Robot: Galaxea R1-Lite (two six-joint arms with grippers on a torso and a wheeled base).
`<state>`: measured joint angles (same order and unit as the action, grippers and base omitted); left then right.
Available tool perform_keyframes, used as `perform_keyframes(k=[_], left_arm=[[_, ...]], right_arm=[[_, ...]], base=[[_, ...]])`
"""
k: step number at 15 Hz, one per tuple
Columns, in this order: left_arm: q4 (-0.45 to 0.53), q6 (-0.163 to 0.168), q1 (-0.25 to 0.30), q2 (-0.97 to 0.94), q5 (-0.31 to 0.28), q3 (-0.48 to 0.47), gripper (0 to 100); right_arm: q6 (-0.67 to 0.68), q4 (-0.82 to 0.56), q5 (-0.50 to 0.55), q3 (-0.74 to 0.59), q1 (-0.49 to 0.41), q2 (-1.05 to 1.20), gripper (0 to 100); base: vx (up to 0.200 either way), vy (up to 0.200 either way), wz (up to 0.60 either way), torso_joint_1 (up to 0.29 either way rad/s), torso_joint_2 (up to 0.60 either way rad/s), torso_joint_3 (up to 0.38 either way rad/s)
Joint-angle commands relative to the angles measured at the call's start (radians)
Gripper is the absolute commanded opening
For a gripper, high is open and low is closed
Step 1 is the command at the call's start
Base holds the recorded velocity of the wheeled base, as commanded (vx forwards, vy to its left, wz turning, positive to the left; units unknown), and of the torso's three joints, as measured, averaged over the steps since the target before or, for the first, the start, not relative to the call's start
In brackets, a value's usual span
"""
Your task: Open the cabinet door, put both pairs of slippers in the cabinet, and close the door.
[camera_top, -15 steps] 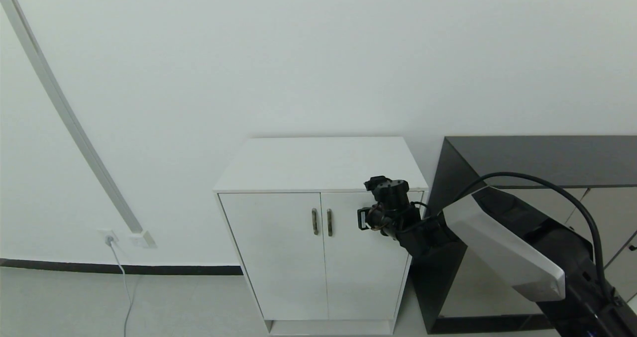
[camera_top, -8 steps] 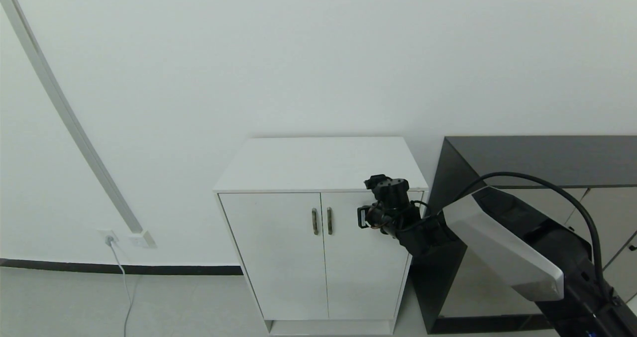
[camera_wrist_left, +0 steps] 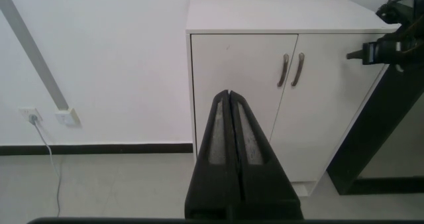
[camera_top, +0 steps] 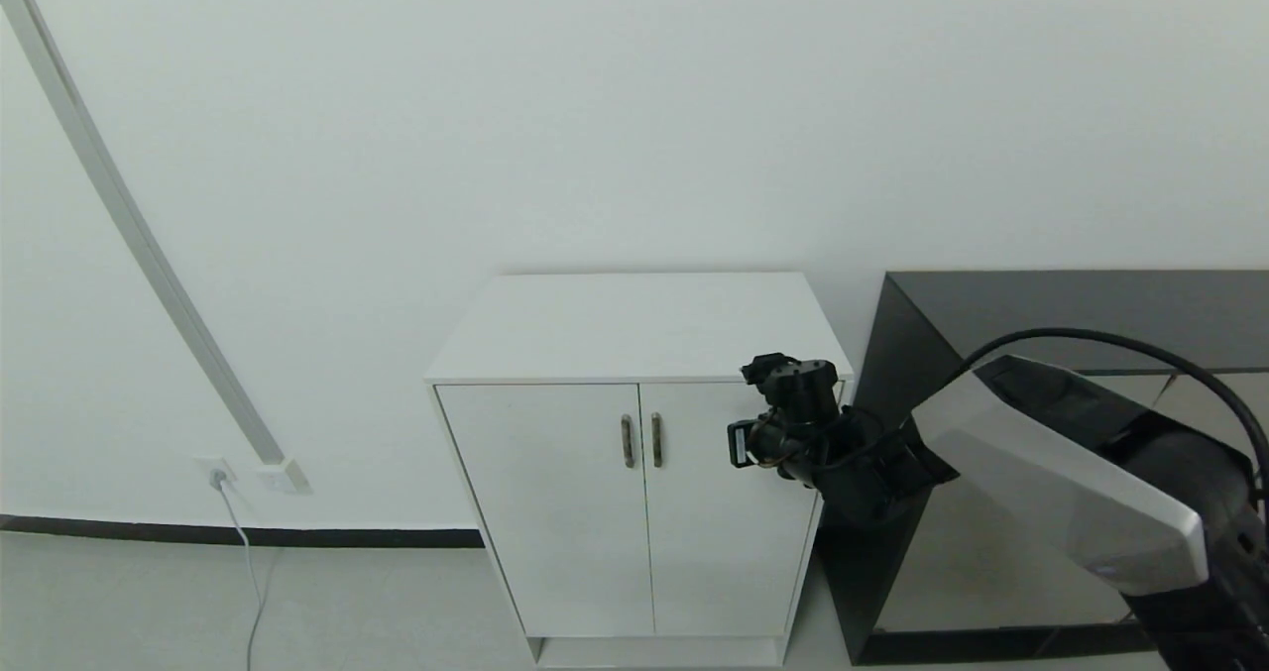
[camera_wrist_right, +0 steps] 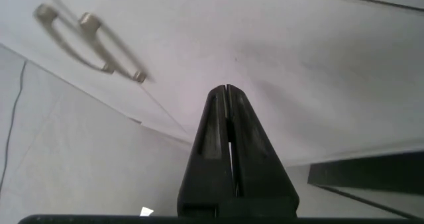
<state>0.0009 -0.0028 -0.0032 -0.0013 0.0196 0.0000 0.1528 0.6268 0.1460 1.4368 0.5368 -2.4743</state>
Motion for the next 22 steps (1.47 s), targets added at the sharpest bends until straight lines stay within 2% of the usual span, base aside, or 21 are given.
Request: perform_keyframes(k=[1, 4, 6, 10, 13, 16, 18, 20, 21, 22], left_arm=[[-0.001, 0.000, 0.000, 0.001, -0.001, 0.000, 0], [0.001, 0.000, 0.000, 0.001, -0.001, 0.000, 0], [0.001, 0.000, 0.000, 0.001, -0.003, 0.000, 0], [0.001, 0.000, 0.000, 0.001, -0.004, 0.000, 0], [0.001, 0.001, 0.000, 0.001, -0.004, 0.000, 0], [0.001, 0.001, 0.000, 0.001, -0.004, 0.000, 0], [0.001, 0.001, 0.000, 0.001, -0.004, 0.000, 0], [0.001, 0.001, 0.000, 0.001, -0.003, 0.000, 0], [0.001, 0.000, 0.000, 0.001, -0.003, 0.000, 0], [-0.001, 0.001, 0.000, 0.001, -0.004, 0.000, 0]], right_arm=[[-0.001, 0.097, 0.000, -0.246, -0.001, 0.199, 0], [-0.001, 0.215, 0.009, -0.546, -0.020, 0.402, 0], [-0.002, 0.260, 0.024, -0.693, -0.064, 0.520, 0], [-0.052, 0.294, 0.021, -0.952, -0.256, 0.772, 0], [-0.075, 0.297, -0.057, -1.113, -0.397, 0.957, 0], [-0.127, 0.289, -0.091, -1.263, -0.446, 1.166, 0], [-0.177, 0.268, -0.091, -1.336, -0.446, 1.275, 0], [-0.200, 0.183, -0.091, -1.371, -0.446, 1.404, 0], [-0.205, 0.106, -0.091, -1.371, -0.446, 1.469, 0], [-0.205, -0.041, -0.105, -1.360, -0.445, 1.580, 0]], base=[[0.000, 0.000, 0.00, 0.000, 0.00, 0.000], [0.000, 0.000, 0.00, 0.000, 0.00, 0.000], [0.000, 0.000, 0.00, 0.000, 0.00, 0.000], [0.000, 0.000, 0.00, 0.000, 0.00, 0.000], [0.000, 0.000, 0.00, 0.000, 0.00, 0.000], [0.000, 0.000, 0.00, 0.000, 0.00, 0.000], [0.000, 0.000, 0.00, 0.000, 0.00, 0.000], [0.000, 0.000, 0.00, 0.000, 0.00, 0.000], [0.000, 0.000, 0.00, 0.000, 0.00, 0.000], [0.000, 0.000, 0.00, 0.000, 0.00, 0.000]])
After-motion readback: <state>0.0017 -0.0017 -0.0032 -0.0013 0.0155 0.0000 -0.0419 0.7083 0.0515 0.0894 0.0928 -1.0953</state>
